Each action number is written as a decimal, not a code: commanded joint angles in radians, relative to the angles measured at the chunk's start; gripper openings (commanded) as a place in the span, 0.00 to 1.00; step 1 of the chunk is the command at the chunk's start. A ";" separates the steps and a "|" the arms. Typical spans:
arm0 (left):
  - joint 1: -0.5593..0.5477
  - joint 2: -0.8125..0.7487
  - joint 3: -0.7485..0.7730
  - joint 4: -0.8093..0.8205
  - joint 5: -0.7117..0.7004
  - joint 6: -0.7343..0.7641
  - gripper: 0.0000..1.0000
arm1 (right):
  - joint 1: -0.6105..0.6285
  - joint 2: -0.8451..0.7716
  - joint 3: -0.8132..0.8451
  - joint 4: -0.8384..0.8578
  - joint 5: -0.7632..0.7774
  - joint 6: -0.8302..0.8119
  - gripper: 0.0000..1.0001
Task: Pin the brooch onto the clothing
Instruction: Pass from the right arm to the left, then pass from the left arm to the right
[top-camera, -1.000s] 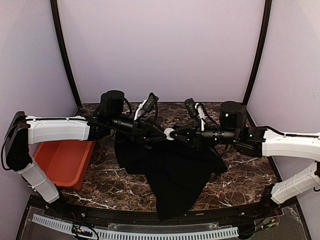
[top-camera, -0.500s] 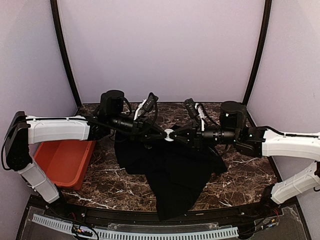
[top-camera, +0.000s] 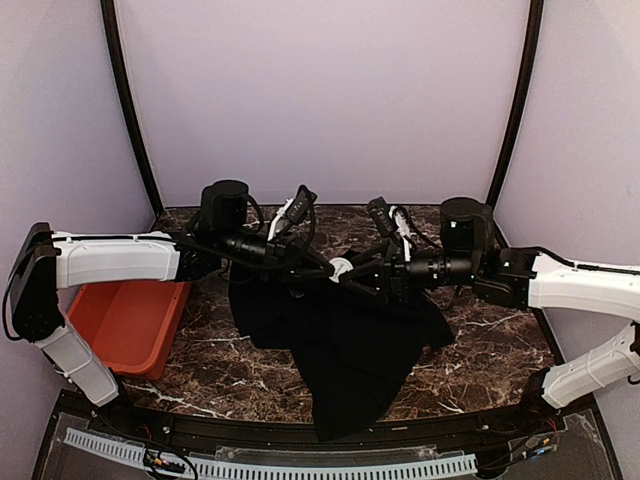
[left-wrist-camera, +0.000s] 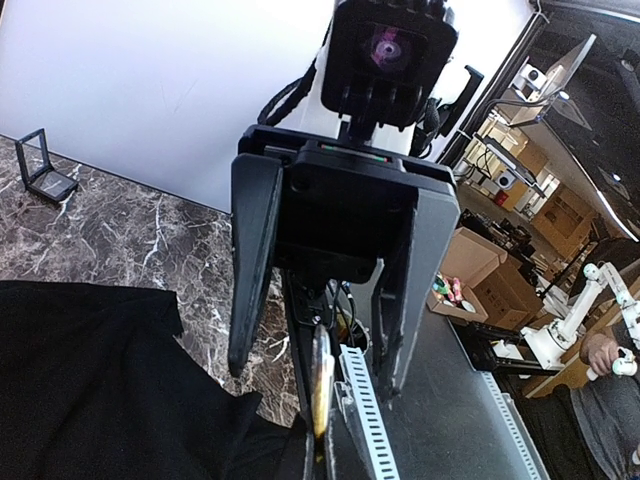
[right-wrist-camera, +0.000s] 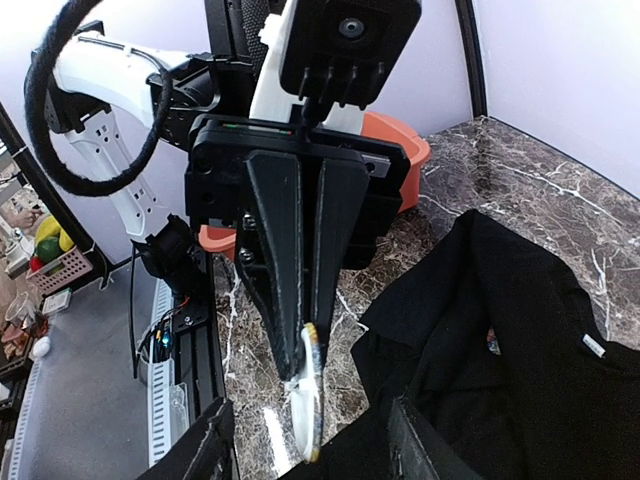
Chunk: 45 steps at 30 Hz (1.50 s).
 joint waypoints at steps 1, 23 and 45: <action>-0.003 -0.010 0.020 -0.005 0.038 0.007 0.01 | -0.021 -0.043 0.066 -0.127 -0.034 -0.063 0.50; -0.005 -0.016 0.049 -0.114 0.046 0.087 0.01 | -0.031 0.039 0.148 -0.274 -0.079 -0.079 0.24; -0.005 -0.003 0.084 -0.246 0.028 0.184 0.01 | -0.036 0.073 0.181 -0.320 -0.174 -0.101 0.00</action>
